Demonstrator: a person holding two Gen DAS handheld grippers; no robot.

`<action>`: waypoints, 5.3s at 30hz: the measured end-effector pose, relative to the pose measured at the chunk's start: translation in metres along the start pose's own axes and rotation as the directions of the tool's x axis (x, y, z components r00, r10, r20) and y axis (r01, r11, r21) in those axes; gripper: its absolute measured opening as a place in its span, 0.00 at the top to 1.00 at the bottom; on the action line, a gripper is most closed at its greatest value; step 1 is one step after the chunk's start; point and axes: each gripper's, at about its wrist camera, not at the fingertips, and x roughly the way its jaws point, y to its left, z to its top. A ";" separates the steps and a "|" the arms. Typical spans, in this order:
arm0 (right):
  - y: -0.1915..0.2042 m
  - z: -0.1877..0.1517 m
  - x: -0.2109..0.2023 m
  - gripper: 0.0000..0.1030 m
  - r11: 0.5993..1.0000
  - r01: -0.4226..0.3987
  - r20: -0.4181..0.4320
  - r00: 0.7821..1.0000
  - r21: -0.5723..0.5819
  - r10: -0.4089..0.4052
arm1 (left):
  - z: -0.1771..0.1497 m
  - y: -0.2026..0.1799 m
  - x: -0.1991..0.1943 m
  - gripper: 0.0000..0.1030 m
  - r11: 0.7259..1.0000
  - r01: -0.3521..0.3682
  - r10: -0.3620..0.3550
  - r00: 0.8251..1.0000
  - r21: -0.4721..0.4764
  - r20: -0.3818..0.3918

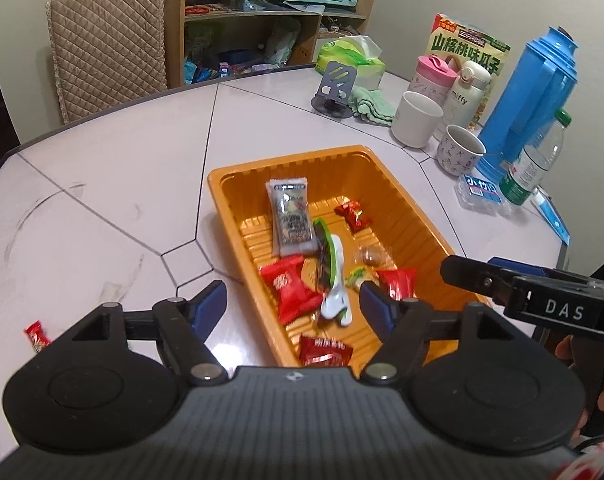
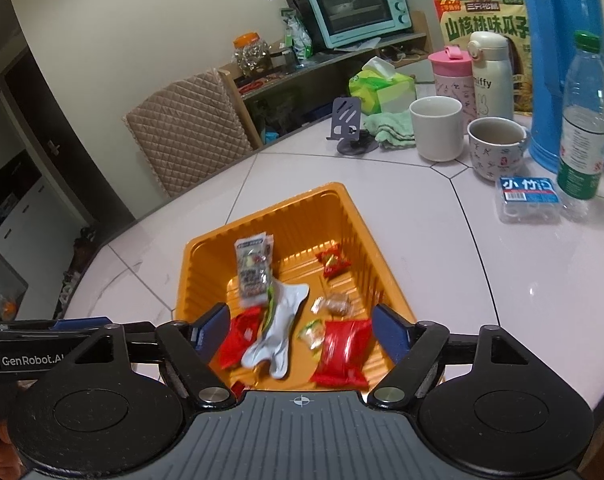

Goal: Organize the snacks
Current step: 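Move both open grippers back from the tray to the last two candies, then lower the left gripper onto the red candy packet and close, then lower the right gripper onto the green-wrapped candy and close, then carry the red packet in the left gripper while the right carries the green candy to the tray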

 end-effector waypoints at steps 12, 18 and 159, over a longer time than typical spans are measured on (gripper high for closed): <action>0.038 -0.042 -0.036 0.22 1.000 0.019 -0.018 1.000 -0.003 -0.019 | -0.038 0.024 -0.041 0.32 0.999 0.033 -0.033 0.999 0.001 -0.009; 0.060 -0.062 -0.041 0.22 1.000 0.021 -0.050 0.999 -0.009 -0.021 | -0.053 0.052 -0.060 0.32 0.999 0.031 -0.031 0.999 -0.016 -0.015; 0.218 -0.084 0.125 0.78 0.969 -0.093 -0.163 0.985 -0.228 0.056 | -0.057 0.228 -0.037 0.85 0.986 -0.118 0.114 0.993 -0.121 -0.037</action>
